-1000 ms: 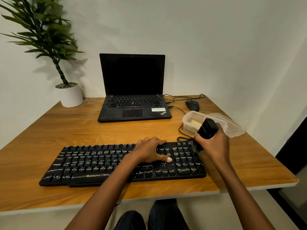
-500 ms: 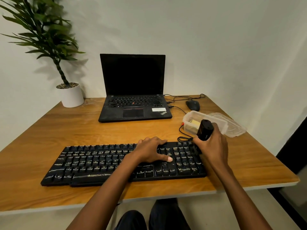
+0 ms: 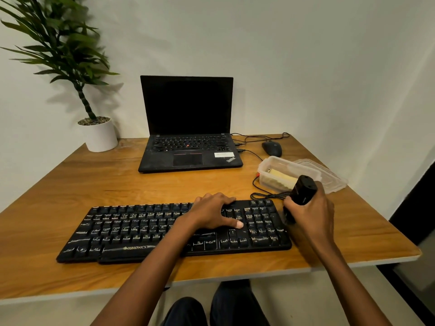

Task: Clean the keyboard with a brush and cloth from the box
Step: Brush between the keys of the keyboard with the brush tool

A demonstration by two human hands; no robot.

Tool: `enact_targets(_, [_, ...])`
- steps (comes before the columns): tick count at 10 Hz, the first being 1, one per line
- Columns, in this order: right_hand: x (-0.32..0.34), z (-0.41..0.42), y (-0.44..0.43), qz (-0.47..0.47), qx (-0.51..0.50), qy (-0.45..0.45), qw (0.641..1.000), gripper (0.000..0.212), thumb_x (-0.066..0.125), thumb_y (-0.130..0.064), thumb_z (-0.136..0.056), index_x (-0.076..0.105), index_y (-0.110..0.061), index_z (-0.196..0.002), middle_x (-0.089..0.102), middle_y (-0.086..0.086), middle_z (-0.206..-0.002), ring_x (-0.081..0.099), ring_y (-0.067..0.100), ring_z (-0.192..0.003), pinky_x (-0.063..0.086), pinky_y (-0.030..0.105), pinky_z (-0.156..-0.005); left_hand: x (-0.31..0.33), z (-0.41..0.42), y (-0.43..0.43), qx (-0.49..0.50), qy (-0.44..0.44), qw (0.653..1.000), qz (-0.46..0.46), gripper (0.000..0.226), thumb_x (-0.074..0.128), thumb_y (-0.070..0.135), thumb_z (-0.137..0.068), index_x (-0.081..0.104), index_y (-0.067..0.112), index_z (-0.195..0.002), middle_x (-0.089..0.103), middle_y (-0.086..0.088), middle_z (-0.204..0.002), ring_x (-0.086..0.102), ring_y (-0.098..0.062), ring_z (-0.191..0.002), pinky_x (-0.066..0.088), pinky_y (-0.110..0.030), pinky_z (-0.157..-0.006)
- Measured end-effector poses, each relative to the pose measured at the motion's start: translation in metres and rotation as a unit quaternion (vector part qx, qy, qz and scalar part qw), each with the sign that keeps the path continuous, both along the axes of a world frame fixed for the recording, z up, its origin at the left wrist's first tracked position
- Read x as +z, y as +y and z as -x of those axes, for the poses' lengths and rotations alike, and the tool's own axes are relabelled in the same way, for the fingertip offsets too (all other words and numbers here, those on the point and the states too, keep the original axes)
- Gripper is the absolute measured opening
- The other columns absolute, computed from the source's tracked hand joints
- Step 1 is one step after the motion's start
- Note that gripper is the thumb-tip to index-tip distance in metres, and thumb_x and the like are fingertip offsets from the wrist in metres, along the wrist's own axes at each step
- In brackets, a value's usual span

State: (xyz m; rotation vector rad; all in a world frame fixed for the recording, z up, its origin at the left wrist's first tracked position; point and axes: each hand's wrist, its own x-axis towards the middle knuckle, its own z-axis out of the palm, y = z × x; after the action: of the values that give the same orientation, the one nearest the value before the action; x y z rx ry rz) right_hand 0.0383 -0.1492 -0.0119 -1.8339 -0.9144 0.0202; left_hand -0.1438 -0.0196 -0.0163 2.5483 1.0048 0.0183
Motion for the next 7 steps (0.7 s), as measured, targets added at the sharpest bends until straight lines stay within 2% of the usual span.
enact_targets(1, [-0.004,0.005,-0.007,-0.006,0.026,0.041,0.999,0.049,0.074,-0.015,-0.071,0.052,-0.009,-0.115,0.059,0.000,-0.089,0.059,0.020,-0.086,0.049,0.033,-0.071,0.000,0.000,0.000,0.002,0.001,1.000,-0.002,0.083,0.061,0.058,-0.079,0.026,0.028,-0.147,0.036,0.004,-0.148,0.029,-0.021,-0.134,0.021,-0.039,-0.106])
enact_targets(2, [0.004,0.001,-0.012,0.048,0.031,0.020,0.998,0.044,0.073,-0.015,-0.072,0.050,-0.013,-0.109,0.055,-0.004,-0.081,0.054,0.019,-0.082,0.046,0.032,-0.070,0.000,0.000,0.000,-0.001,0.002,1.000,-0.003,0.083,0.060,0.058,-0.079,0.026,0.027,-0.147,0.035,0.004,-0.148,0.029,-0.021,-0.135,0.021,-0.039,-0.107])
enact_targets(3, [0.004,0.006,-0.013,-0.006,0.010,0.027,1.000,0.042,0.073,-0.015,-0.072,0.050,-0.016,-0.108,0.056,-0.004,-0.081,0.054,0.017,-0.078,0.046,0.032,-0.068,-0.001,0.000,0.000,0.000,0.002,1.000,-0.006,0.083,0.060,0.059,-0.079,0.026,0.027,-0.147,0.035,0.004,-0.149,0.028,-0.021,-0.135,0.021,-0.040,-0.107])
enact_targets(4, [-0.004,0.006,-0.018,0.013,0.036,0.084,0.996,0.039,0.073,-0.010,-0.072,0.050,-0.016,-0.103,0.055,-0.007,-0.078,0.056,0.013,-0.076,0.048,0.032,-0.068,-0.002,0.000,0.000,0.000,0.003,1.000,-0.007,0.083,0.060,0.060,-0.078,0.025,0.028,-0.147,0.035,0.004,-0.149,0.028,-0.021,-0.135,0.021,-0.039,-0.107])
enact_targets(5, [-0.003,-0.003,-0.022,-0.023,0.014,0.139,0.990,0.039,0.072,-0.008,-0.072,0.053,-0.012,-0.106,0.057,0.001,-0.086,0.057,0.022,-0.086,0.047,0.033,-0.072,-0.002,0.000,-0.001,0.001,0.004,1.000,-0.008,0.083,0.060,0.060,-0.079,0.025,0.028,-0.148,0.034,0.004,-0.149,0.028,-0.021,-0.135,0.021,-0.039,-0.107])
enact_targets(6, [-0.008,0.001,-0.024,-0.046,0.024,0.178,0.983,0.036,0.071,-0.008,-0.075,0.054,-0.011,-0.107,0.059,0.001,-0.090,0.058,0.022,-0.088,0.046,0.032,-0.071,-0.001,0.000,-0.001,0.002,0.005,1.000,-0.009,0.083,0.060,0.059,-0.078,0.025,0.028,-0.148,0.034,0.004,-0.149,0.028,-0.021,-0.135,0.021,-0.040,-0.107])
enact_targets(7, [-0.005,-0.003,-0.024,0.038,0.080,0.185,0.979,0.021,0.069,-0.006,-0.075,0.055,-0.014,-0.088,0.060,0.004,-0.083,0.060,0.026,-0.086,0.048,0.034,-0.069,-0.001,0.000,-0.002,0.003,0.005,1.000,-0.010,0.083,0.060,0.059,-0.078,0.026,0.028,-0.147,0.034,0.004,-0.149,0.028,-0.021,-0.135,0.021,-0.041,-0.108])
